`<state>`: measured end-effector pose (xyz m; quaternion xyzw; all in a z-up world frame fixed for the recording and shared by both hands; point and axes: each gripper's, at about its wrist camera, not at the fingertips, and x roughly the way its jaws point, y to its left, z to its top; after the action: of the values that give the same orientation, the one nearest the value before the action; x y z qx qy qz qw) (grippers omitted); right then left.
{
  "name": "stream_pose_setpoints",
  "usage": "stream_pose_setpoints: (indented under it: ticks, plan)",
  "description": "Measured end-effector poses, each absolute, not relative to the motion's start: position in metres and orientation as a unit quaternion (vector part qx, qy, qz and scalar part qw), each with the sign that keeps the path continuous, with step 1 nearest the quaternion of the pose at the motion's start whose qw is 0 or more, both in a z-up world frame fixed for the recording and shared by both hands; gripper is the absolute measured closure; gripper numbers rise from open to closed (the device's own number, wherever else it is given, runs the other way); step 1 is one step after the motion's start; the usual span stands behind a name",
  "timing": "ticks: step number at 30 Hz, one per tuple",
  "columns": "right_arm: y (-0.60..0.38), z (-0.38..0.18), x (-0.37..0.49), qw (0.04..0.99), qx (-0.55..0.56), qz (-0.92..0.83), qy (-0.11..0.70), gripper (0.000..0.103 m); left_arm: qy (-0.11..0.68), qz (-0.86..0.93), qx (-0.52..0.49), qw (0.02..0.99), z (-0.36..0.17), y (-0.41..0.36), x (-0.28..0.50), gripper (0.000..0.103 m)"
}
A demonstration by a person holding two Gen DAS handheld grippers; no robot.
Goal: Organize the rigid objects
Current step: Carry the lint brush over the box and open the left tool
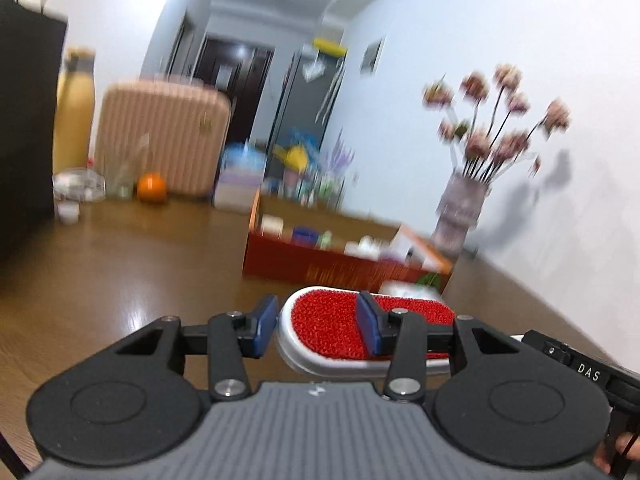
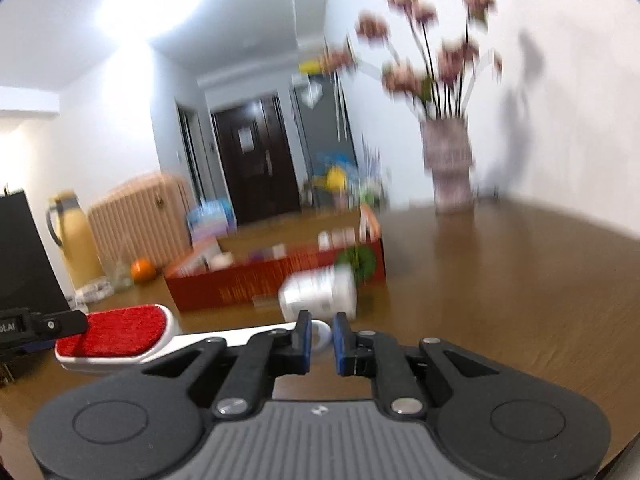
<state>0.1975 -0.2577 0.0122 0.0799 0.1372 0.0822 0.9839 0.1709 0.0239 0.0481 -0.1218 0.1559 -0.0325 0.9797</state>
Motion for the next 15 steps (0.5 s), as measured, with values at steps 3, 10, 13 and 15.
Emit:
stream_pose_setpoints:
  ticks: [3,10,13,15]
  plan:
    - [-0.255,0.030,0.172,0.989,0.075,0.081,0.102,0.092,0.126,-0.029,-0.120,0.984,0.065,0.023,0.148,0.060]
    - [-0.260,0.041,0.136,0.991,0.083,0.074,0.079,0.092,0.084,-0.045,-0.091,0.991,0.083,0.013,0.106,0.060]
    - [-0.263,0.046,0.125,0.992,0.083,0.070,0.070,0.092,0.076,-0.051,-0.088,0.992,0.086,0.012,0.098,0.060]
    - [-0.264,0.049,0.122,0.992,0.083,0.067,0.063,0.092,0.071,-0.056,-0.086,0.992,0.089,0.011,0.095,0.060]
